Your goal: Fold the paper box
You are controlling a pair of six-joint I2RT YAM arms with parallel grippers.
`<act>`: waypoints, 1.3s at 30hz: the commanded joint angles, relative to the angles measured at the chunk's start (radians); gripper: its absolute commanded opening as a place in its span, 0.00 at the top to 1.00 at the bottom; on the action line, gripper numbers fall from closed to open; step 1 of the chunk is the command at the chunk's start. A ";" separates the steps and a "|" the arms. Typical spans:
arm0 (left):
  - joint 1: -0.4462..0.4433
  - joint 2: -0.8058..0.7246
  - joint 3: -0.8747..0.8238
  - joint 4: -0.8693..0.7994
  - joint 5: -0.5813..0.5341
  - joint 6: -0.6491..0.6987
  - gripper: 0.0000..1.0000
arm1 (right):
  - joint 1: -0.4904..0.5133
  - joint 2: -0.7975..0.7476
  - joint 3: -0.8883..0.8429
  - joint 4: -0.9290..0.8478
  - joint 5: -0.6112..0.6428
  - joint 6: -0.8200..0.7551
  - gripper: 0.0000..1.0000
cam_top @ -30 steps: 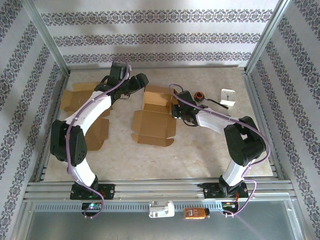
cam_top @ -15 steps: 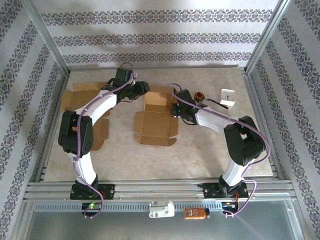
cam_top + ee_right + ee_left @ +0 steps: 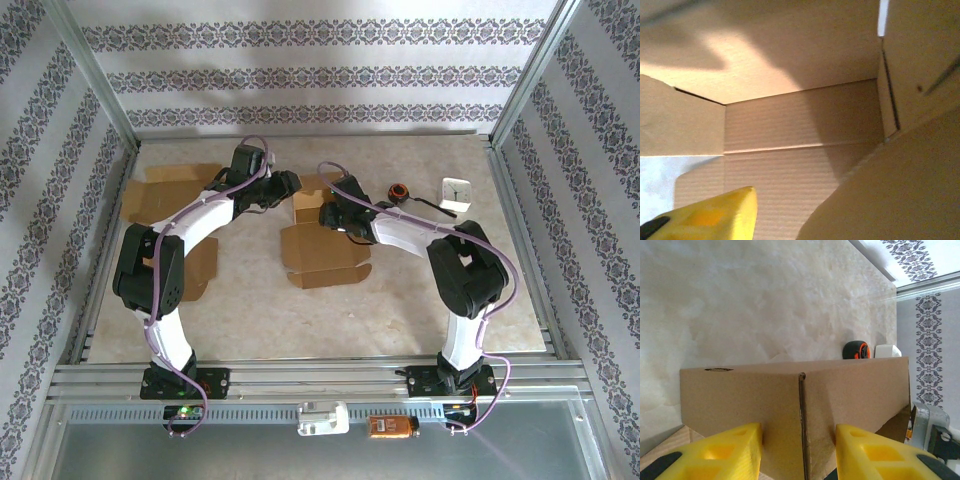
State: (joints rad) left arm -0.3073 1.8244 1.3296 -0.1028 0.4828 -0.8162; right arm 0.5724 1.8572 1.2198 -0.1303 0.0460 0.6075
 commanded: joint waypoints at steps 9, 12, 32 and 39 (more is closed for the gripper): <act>-0.016 -0.013 0.029 -0.064 -0.024 0.049 0.59 | -0.041 -0.475 -0.232 -0.022 -0.241 -0.365 0.14; -0.015 -0.009 0.035 -0.067 -0.029 0.054 0.59 | -0.117 -0.581 -0.274 0.006 -0.275 -0.468 0.04; -0.016 0.014 0.060 -0.097 -0.008 0.083 0.59 | -0.351 -0.118 -0.046 0.042 -0.534 -1.529 0.27; -0.015 0.017 0.061 -0.091 -0.002 0.083 0.59 | -0.319 -0.054 0.011 0.040 -0.590 -1.573 0.35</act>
State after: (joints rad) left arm -0.3141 1.8267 1.3655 -0.1596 0.4709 -0.7589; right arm 0.2340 1.7718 1.1946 -0.0959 -0.4736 -0.9134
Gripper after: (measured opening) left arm 0.413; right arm 0.652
